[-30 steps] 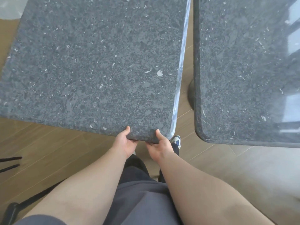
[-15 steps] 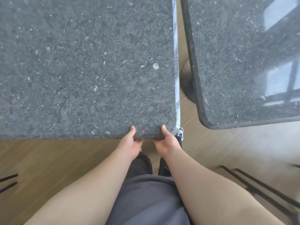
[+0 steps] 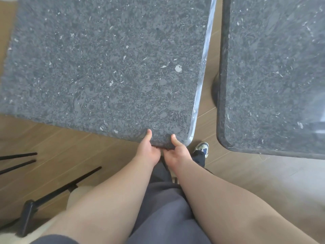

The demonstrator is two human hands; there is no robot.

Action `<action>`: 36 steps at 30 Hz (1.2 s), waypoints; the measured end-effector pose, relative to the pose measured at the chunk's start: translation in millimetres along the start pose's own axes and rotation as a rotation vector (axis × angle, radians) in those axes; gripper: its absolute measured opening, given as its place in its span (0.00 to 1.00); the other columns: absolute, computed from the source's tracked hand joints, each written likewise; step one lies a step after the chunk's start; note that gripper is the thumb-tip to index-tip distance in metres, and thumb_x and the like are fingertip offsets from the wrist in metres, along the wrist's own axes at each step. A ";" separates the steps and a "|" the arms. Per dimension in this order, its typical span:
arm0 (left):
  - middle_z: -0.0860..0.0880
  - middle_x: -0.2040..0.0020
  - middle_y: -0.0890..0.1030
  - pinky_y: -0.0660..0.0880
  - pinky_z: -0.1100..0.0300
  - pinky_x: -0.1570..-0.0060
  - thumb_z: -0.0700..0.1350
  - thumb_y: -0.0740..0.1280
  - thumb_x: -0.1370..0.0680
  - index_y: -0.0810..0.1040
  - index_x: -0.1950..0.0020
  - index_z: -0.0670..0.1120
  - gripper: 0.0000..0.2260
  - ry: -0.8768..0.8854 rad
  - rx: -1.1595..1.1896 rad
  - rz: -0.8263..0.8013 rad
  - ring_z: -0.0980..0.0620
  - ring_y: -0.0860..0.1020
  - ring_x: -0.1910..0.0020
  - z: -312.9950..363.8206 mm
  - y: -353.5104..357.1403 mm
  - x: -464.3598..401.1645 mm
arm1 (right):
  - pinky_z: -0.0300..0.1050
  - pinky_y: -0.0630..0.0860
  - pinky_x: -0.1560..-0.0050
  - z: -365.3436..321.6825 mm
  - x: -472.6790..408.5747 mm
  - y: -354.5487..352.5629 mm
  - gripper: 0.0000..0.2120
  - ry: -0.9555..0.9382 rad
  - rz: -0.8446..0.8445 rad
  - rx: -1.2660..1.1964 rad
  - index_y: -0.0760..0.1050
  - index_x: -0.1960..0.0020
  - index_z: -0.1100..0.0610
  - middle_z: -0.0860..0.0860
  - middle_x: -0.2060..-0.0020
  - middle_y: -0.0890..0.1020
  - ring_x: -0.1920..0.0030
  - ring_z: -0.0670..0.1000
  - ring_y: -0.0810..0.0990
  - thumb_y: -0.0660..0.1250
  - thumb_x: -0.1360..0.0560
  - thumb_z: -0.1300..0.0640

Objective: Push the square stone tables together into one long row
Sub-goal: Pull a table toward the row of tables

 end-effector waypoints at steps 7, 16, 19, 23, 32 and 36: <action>0.40 0.40 0.83 0.74 0.43 0.35 0.54 0.65 0.17 0.80 0.42 0.40 0.17 0.011 -0.095 0.018 0.42 0.81 0.40 4.9 -5.9 -12.7 | 0.54 0.72 0.33 -0.7 -2.1 -2.6 0.13 0.039 0.000 0.022 0.76 0.41 0.67 0.65 0.56 0.86 0.47 0.62 0.82 0.68 0.19 0.56; 0.37 0.39 0.82 0.69 0.43 0.27 0.55 0.69 0.19 0.77 0.36 0.38 0.22 -0.054 -0.062 0.082 0.39 0.80 0.38 3.9 -4.9 -12.6 | 0.57 0.67 0.25 -7.6 4.7 -0.5 0.20 0.150 0.055 -0.002 0.73 0.33 0.68 0.67 0.40 0.80 0.38 0.64 0.78 0.70 0.21 0.59; 0.36 0.38 0.82 0.69 0.43 0.27 0.55 0.68 0.19 0.76 0.35 0.38 0.22 -0.037 -0.081 0.108 0.39 0.79 0.37 3.7 -2.1 -12.0 | 0.58 0.67 0.25 -12.2 5.5 -0.3 0.18 0.157 0.048 -0.006 0.74 0.34 0.67 0.66 0.37 0.79 0.33 0.63 0.76 0.70 0.21 0.60; 0.38 0.35 0.81 0.67 0.45 0.25 0.56 0.67 0.19 0.77 0.36 0.39 0.22 -0.040 -0.087 0.117 0.41 0.78 0.33 -2.2 5.3 -8.7 | 0.57 0.67 0.25 -24.1 6.2 -0.1 0.15 0.176 0.036 0.010 0.75 0.38 0.67 0.65 0.41 0.81 0.32 0.62 0.77 0.70 0.21 0.60; 0.39 0.38 0.82 0.74 0.45 0.31 0.56 0.68 0.19 0.76 0.34 0.41 0.22 -0.020 -0.056 0.151 0.40 0.80 0.37 -35.9 55.0 -4.9 | 0.57 0.68 0.26 -79.4 19.8 6.6 0.21 0.156 0.050 0.061 0.72 0.29 0.65 0.64 0.33 0.78 0.31 0.63 0.76 0.68 0.20 0.60; 0.39 0.45 0.82 0.78 0.45 0.42 0.53 0.69 0.19 0.76 0.40 0.40 0.17 0.016 -0.026 0.164 0.40 0.82 0.44 -47.6 70.2 -5.9 | 0.55 0.69 0.26 -101.8 26.2 8.2 0.20 0.133 0.058 0.091 0.72 0.29 0.65 0.63 0.34 0.79 0.32 0.60 0.77 0.68 0.19 0.60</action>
Point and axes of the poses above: each hand's wrist, its own x-axis away from the middle knuckle, its own y-axis out of the palm, z = x × y, the point moved 5 cm from there along -x, towards the middle knuckle
